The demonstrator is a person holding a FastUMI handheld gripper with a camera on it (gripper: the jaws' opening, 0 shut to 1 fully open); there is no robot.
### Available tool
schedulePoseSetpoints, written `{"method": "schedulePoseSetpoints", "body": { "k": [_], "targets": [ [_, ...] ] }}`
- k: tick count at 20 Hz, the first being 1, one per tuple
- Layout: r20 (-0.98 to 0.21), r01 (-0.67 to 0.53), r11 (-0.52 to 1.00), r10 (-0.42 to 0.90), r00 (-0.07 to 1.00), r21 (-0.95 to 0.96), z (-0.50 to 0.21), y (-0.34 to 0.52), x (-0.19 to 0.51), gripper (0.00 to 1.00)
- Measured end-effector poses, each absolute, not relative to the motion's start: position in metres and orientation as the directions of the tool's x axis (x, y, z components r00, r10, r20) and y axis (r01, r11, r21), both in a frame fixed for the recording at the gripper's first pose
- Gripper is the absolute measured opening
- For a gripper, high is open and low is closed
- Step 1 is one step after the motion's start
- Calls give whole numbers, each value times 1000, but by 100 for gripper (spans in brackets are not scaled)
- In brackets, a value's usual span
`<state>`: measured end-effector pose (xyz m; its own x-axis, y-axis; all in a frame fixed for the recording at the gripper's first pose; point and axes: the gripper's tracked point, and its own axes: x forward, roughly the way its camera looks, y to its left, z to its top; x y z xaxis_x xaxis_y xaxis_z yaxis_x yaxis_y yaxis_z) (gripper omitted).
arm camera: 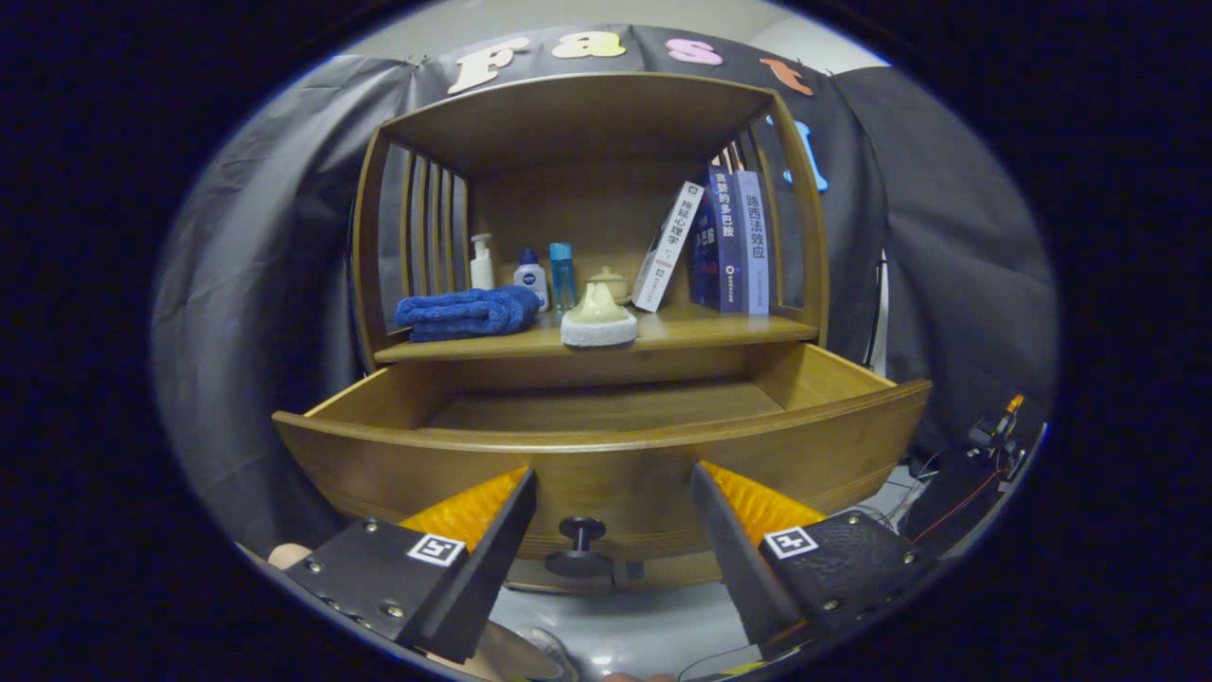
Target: Pull open the drawer, take out the items inside it, and place them on the countertop above the cabinet.
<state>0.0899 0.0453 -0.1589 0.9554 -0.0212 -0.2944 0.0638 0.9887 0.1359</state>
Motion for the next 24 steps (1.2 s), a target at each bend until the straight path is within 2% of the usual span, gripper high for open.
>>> {"method": "schedulePoseSetpoints", "body": {
  "k": [5, 24],
  "targets": [
    [-295, 64, 996, -42, 954, 64, -157, 50, 121, 99],
    [-285, 111, 991, -87, 955, 69, -169, 52, 228, 99]
  ]
}}
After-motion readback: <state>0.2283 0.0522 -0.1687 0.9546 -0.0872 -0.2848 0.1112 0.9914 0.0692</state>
